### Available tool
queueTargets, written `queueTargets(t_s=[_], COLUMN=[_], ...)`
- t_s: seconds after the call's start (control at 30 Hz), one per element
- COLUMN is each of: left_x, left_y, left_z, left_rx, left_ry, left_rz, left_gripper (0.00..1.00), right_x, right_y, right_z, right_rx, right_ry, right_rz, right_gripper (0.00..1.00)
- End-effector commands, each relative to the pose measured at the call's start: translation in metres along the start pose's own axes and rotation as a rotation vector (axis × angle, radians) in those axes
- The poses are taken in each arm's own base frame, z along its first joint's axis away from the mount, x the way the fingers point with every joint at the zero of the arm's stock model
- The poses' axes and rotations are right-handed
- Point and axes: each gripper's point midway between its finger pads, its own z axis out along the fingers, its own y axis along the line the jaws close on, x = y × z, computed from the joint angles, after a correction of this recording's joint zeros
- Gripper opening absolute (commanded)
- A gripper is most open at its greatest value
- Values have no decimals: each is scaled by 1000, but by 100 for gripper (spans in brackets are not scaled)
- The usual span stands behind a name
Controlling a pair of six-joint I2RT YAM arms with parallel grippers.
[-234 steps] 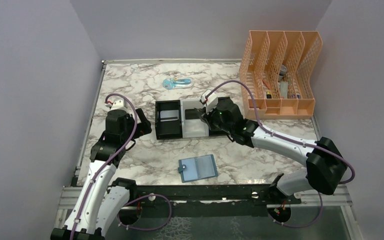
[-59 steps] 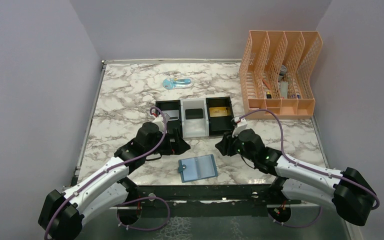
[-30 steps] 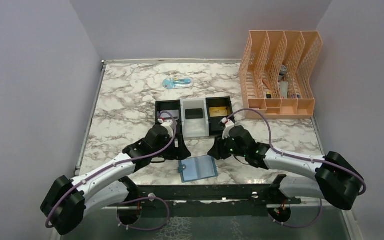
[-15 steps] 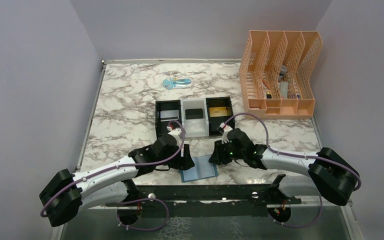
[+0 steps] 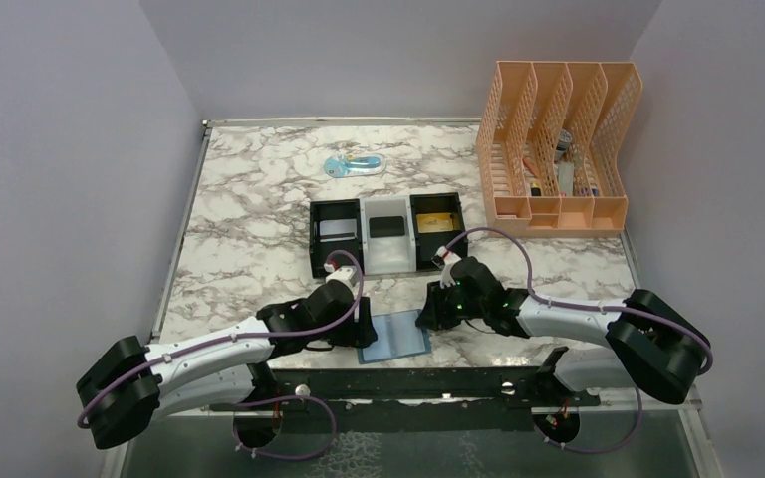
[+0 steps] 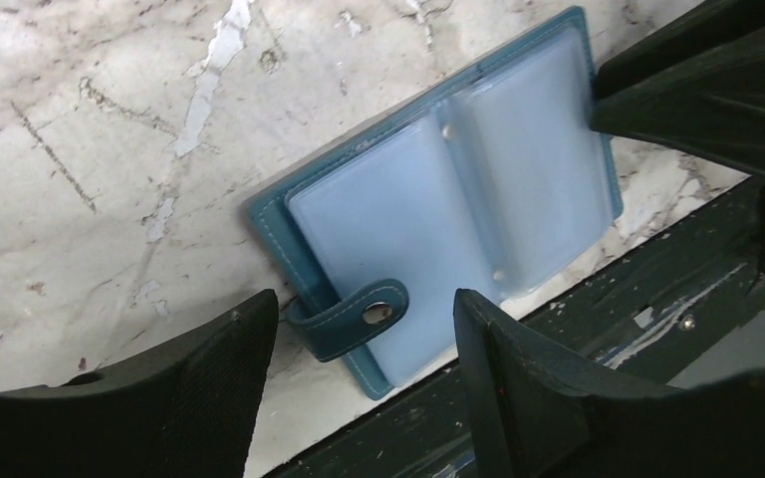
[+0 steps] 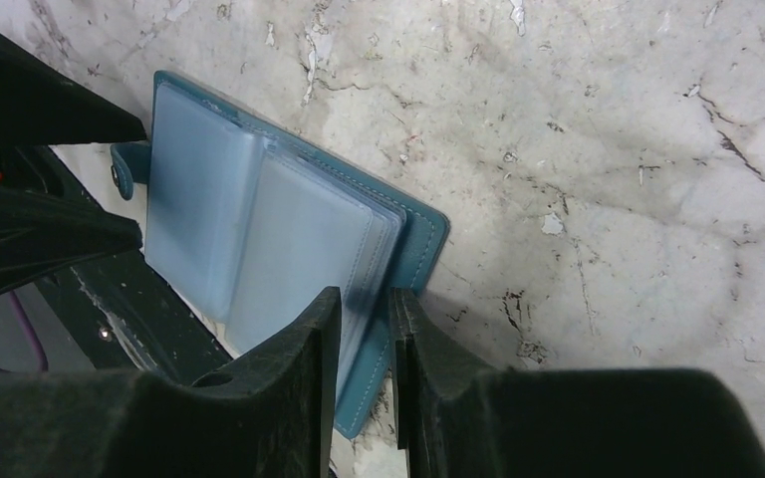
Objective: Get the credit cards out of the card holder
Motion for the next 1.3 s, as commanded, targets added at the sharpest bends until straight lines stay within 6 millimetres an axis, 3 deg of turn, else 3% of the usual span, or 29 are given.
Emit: queueTargets(t_s=[0.0,0.27,0.83,1.27], left_x=[6,12,6,6], left_y=[14,20,7,5], left_z=[3,7,9,14], left_rx=[-63,-82,-5,-1], left_ry=[-4,1,-36,-38], left_rz=[-11,-14,-17,-29], left_gripper=[66,57,43,40], right_x=[2,5,-9,-7], right_y=[7,14,28,33], right_z=[-2,-1,-13,-13], right_rx=[-42,-84,-127,-162], right_ry=[2,10,-46,-40], right_rz=[4,10,19,14], right_gripper=[25,29,12,12])
